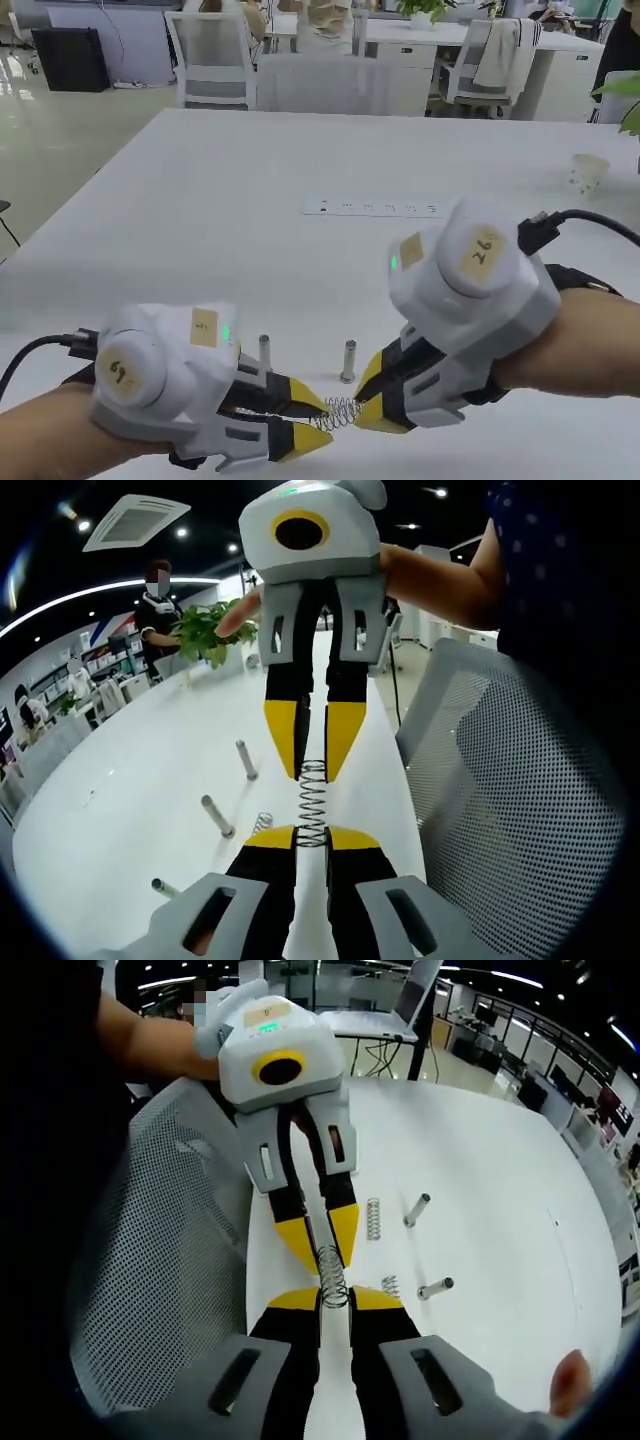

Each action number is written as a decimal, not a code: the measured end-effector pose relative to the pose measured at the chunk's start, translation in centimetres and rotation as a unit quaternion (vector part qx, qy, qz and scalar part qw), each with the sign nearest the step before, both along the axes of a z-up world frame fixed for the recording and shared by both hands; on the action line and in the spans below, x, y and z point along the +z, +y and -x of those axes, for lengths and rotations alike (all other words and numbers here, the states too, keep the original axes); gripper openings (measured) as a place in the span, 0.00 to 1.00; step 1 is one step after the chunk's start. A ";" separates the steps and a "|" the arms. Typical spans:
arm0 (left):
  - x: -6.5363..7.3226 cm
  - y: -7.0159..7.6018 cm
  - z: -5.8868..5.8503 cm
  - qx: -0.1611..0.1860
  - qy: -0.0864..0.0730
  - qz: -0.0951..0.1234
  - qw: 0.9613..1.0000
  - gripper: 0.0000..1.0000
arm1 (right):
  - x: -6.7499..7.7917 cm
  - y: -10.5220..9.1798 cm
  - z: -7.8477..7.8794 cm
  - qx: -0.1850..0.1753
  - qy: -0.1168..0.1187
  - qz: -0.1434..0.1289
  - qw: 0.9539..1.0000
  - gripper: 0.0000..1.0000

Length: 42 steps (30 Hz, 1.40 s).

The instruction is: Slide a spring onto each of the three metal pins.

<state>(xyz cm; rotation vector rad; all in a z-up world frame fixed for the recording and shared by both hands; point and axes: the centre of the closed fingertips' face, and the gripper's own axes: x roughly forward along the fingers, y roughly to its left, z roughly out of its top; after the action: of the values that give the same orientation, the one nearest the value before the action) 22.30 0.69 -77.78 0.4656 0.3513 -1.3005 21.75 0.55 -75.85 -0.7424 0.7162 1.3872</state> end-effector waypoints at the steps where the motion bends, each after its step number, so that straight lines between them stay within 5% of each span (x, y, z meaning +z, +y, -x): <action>1: 0.0 0.0 0.0 0.000 0.001 0.000 1.000 0.02 | 0.2 0.2 0.0 0.000 0.000 -0.005 1.000 0.08; 15: 0.3 -0.1 0.0 0.005 0.005 0.009 1.000 0.02 | 1.8 1.8 0.1 -0.002 -0.005 -0.050 0.999 0.08; 42: 0.5 -0.3 -0.2 0.012 0.025 0.030 0.999 0.02 | 2.2 3.3 0.1 -0.006 0.002 -0.083 0.997 0.08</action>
<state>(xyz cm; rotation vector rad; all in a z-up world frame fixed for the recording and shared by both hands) 22.49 0.37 -77.23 0.3776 0.3586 -1.2968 21.62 3.86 -73.63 -0.6034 0.5994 1.4194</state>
